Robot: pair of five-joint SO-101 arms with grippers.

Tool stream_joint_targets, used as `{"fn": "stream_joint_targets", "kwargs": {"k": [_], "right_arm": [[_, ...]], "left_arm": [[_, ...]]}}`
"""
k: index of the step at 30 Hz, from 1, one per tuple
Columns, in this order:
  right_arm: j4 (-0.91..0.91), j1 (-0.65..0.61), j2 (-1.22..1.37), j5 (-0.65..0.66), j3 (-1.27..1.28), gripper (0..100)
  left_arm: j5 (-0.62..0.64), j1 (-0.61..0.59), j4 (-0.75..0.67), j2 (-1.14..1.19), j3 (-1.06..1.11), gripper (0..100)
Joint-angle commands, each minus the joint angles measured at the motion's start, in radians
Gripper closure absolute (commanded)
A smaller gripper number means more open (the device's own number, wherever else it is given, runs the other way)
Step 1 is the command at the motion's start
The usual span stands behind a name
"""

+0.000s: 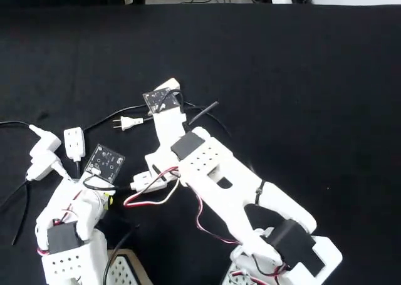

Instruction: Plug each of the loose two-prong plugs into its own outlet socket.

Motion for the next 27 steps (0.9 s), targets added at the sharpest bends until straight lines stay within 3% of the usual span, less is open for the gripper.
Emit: {"fn": "stream_joint_targets", "kwargs": {"k": [1,9,27], "right_arm": [[-0.018,-0.015,0.027,-0.064,-0.053,98.7],[-0.034,-0.091,0.11,-0.101,-0.064,98.7],[0.028,-0.021,0.119,-0.066,-0.058,98.7]], "left_arm": [[-0.005,-0.008,0.037,-0.006,0.001,76],[-0.005,-0.012,0.037,-0.006,0.001,76],[-0.003,-0.016,0.035,-0.006,0.001,77]]}}
